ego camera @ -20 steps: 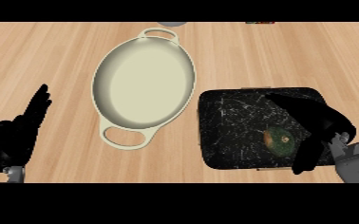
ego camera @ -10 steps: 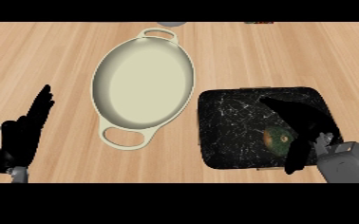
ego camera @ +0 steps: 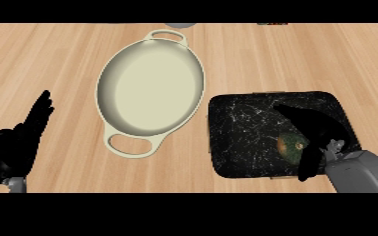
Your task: Pick the squash from the tray and place it in the pot
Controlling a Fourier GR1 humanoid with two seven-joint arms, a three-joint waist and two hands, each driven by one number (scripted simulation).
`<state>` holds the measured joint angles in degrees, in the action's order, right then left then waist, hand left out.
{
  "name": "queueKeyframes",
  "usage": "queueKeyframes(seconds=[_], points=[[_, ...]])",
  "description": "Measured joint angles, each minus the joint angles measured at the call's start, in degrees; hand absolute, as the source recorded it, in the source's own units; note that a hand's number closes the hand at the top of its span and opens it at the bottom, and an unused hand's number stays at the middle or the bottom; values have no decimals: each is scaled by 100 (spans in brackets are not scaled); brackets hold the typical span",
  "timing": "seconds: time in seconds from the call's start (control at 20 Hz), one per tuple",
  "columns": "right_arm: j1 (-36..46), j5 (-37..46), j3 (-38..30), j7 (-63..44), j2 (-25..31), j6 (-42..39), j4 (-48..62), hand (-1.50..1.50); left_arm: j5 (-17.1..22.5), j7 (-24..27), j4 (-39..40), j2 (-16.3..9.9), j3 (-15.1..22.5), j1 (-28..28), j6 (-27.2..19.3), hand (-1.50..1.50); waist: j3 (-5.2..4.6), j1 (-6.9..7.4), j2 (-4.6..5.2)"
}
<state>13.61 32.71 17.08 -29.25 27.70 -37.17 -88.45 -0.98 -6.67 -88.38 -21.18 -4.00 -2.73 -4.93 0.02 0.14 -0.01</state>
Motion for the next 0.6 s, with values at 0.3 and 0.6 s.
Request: queueKeyframes(seconds=[0.3,0.6], points=[[37,500,6,686,-86,70,486,150,-154,-70,-4,177,-75,74,64,0,-17,4,-14],[23,907,-67,1181,-180,217,567,150,-227,-101,-41,240,-195,51,242,0,-30,-3,-27]])
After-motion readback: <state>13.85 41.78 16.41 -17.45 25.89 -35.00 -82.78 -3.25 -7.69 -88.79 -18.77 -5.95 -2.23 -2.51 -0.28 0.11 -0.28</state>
